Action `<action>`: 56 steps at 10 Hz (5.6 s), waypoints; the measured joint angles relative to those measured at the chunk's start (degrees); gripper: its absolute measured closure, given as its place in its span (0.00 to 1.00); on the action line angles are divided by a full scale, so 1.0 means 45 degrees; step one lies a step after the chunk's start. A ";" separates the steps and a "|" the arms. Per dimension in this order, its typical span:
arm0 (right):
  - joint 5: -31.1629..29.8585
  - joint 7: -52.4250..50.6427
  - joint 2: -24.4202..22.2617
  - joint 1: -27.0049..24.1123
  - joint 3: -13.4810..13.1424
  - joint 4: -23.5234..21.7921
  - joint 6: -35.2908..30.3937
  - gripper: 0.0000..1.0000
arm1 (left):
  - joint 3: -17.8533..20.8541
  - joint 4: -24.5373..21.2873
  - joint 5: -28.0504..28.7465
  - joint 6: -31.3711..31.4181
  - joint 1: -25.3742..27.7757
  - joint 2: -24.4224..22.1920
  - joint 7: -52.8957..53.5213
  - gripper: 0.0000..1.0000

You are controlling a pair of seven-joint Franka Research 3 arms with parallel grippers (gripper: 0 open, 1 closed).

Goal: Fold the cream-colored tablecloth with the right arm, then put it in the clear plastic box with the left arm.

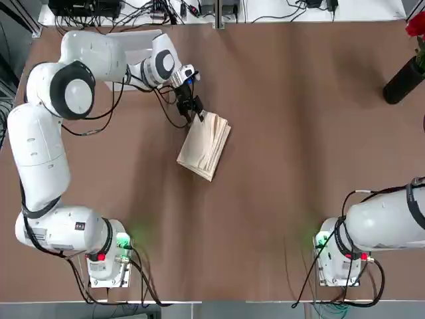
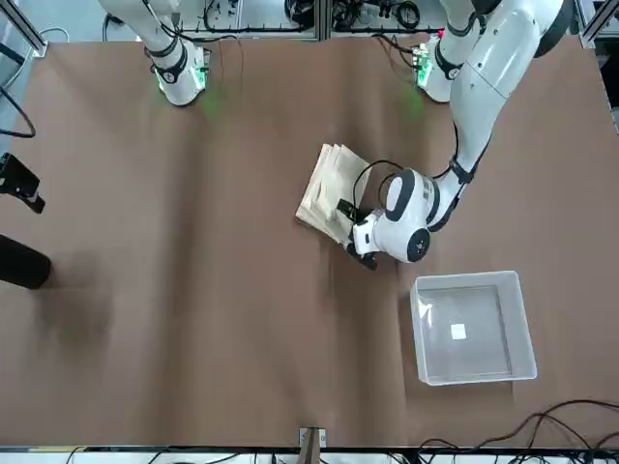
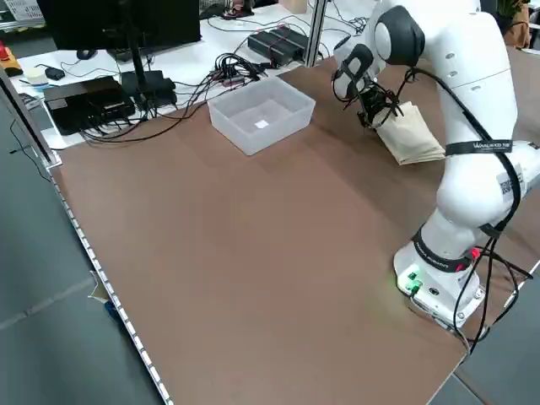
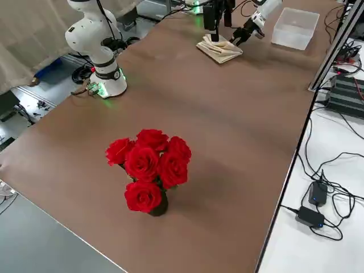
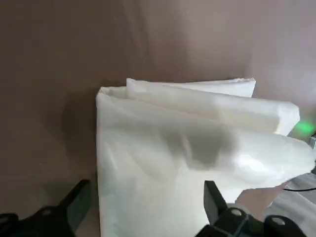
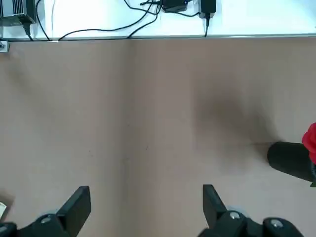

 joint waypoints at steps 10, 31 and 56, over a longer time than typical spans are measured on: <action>-0.0033 -0.1767 0.0144 -0.0248 -0.0152 -0.0011 -0.0007 0.00 | -0.0001 0.0005 0.0000 0.0015 -0.0112 0.0540 -0.0004 0.07; -0.0032 -0.0956 0.0111 -0.0222 -0.0101 0.0048 0.0014 0.00 | -0.0193 0.3459 0.3243 -0.7084 0.2243 -0.2426 0.1067 0.88; -0.0032 0.0244 0.0100 -0.0161 -0.0003 0.0098 0.0008 0.00 | 0.2681 0.7086 1.1221 -0.5743 0.0654 -0.1674 1.0132 0.88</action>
